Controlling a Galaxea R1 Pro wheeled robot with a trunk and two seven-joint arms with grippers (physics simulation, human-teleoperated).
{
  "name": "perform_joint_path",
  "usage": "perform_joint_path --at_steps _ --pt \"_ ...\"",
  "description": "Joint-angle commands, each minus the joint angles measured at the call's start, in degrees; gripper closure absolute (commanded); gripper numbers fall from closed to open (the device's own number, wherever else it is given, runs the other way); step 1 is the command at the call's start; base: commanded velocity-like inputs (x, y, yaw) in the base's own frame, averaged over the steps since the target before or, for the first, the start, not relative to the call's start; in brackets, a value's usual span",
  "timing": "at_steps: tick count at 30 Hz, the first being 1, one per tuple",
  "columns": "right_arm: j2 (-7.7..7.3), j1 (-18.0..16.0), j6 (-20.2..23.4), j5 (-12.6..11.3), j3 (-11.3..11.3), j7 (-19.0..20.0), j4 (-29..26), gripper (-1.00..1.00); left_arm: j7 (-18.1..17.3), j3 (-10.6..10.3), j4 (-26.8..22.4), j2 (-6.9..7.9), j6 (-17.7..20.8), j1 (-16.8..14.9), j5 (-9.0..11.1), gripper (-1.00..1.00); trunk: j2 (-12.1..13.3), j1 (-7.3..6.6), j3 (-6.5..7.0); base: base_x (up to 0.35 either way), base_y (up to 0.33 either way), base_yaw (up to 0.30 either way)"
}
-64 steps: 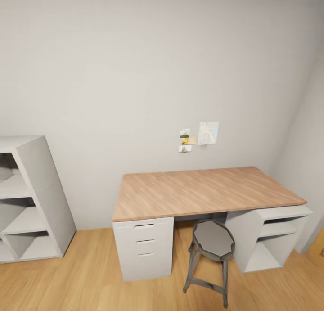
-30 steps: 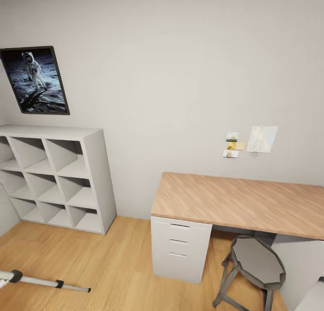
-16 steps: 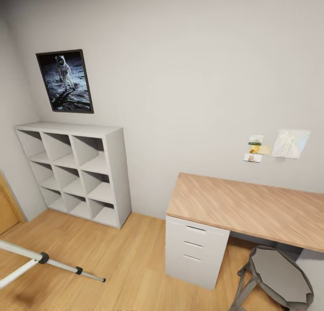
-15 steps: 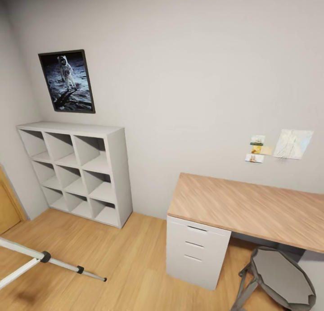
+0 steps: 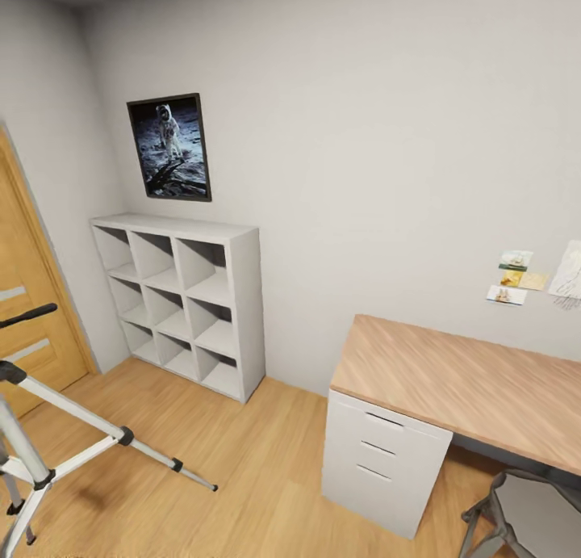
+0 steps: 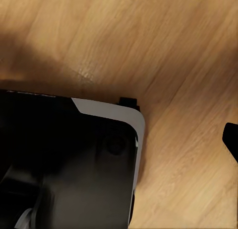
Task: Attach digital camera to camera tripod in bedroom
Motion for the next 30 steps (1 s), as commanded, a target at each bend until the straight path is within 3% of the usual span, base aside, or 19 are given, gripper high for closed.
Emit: perform_joint_path --at_steps 1,30 --pt "-0.06 0.0 -0.4 0.5 -0.5 0.1 0.2 -1.0 0.3 -0.5 0.0 -0.04 -0.1 0.0 0.3 1.0 0.0 0.02 -0.02 0.0 0.0 0.279" --pt "-0.1 0.0 -0.2 0.5 -0.5 0.0 0.2 -1.0 0.3 -0.4 -0.1 -0.03 -0.1 0.0 0.6 1.0 0.0 0.02 -0.02 0.0 0.0 0.279"
